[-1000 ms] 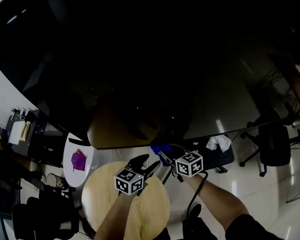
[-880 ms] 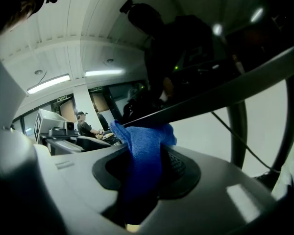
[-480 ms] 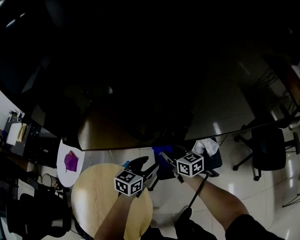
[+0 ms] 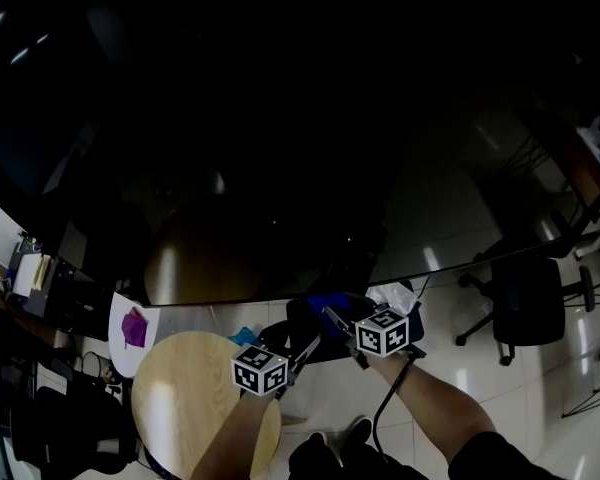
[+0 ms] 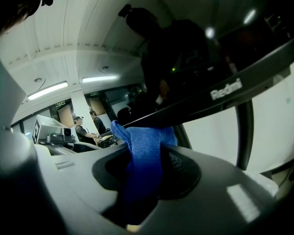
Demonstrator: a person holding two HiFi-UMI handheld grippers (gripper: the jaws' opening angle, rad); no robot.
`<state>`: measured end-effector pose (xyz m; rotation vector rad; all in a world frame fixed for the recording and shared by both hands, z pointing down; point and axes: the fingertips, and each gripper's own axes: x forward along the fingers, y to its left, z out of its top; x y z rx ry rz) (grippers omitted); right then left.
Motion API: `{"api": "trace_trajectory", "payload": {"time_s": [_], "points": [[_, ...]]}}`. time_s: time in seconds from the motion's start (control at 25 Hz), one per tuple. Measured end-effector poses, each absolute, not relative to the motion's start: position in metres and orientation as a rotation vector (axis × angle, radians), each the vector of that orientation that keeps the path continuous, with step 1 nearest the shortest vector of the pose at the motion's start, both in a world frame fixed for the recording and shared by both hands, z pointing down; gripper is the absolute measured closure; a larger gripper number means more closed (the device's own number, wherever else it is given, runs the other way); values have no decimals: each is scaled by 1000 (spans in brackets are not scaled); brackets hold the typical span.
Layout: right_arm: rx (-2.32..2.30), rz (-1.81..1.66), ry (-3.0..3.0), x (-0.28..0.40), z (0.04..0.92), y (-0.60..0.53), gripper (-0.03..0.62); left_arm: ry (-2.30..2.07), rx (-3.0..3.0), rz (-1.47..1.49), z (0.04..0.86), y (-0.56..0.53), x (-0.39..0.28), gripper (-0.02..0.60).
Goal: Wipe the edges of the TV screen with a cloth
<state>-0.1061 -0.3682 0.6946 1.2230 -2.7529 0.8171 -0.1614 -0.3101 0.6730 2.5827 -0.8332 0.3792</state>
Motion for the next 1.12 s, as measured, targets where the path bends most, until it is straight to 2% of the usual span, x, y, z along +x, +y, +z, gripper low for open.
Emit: {"api": "trace_trajectory", "payload": {"time_s": [0.32,0.76,1.12], "points": [[1129,721,-2757,-80,689,-359,456,-714,2609,411,675,-316,-93,330],[1133,834,-2823,-56,688,-350,456,-766,2574,396,682,-305,-80,327],[1249,914,-2835,20,687,-347,457,-843,2540,394,688,-286,-43,327]]}}
